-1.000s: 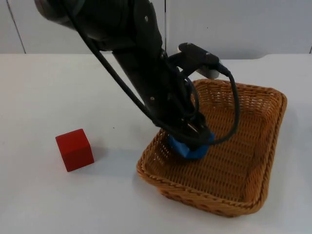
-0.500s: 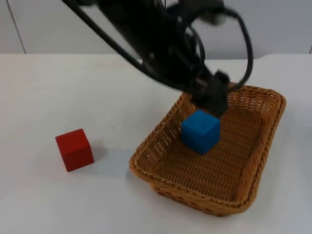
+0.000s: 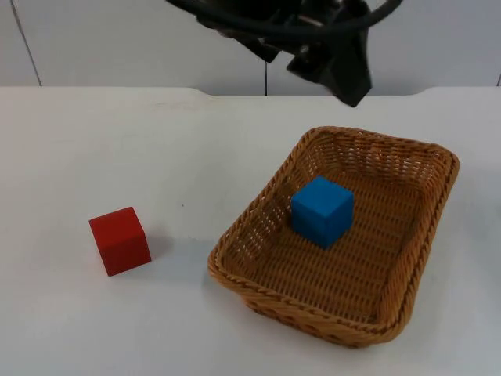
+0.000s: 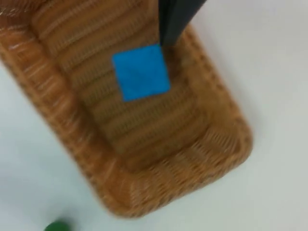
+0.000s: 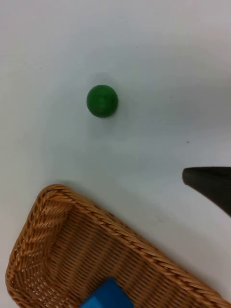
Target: Place all geometric objects except the red cube into the basket.
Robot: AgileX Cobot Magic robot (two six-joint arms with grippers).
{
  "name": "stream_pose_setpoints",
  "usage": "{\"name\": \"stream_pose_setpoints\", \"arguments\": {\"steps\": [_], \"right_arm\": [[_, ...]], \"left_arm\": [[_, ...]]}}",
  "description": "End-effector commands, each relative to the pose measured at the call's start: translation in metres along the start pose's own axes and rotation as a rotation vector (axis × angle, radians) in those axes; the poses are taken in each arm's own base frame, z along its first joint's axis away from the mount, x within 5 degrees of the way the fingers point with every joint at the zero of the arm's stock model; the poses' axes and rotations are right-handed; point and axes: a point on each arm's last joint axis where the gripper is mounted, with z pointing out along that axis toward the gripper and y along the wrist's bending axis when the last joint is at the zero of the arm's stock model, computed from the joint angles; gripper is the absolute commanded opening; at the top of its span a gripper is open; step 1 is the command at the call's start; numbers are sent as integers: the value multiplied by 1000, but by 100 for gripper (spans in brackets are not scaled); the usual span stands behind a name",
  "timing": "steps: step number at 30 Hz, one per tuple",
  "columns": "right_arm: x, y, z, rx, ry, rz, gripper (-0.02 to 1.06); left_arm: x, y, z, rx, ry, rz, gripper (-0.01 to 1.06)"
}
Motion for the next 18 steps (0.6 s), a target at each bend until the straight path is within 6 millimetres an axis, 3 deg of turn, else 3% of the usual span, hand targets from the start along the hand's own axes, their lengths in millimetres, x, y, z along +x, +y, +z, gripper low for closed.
{"name": "stream_pose_setpoints", "arguments": {"steps": [1,6,9,10,15,16,18], "right_arm": [[0,-1,-1,10,-3,-5,105],[0,-1,-1,10,-1,-5,105],[0,-1,-1,10,1,-5,105],[0,-1,-1,10,1,-5,105],[0,-1,-1,4,1,1,105],[0,-1,-1,4,1,1,105],[0,-1,-1,4,-1,1,105]], "left_arm": [[2,3,-7,-36,13,-14,105],[12,17,-18,-46,39,-66,105],[39,38,-32,-80,24,-192,105],[39,38,-32,-80,24,-192,105],[99,69,-67,-160,-9,-439,105],[99,69,-67,-160,-9,-439,105],[120,73,-86,-197,-50,-531,105]]}}
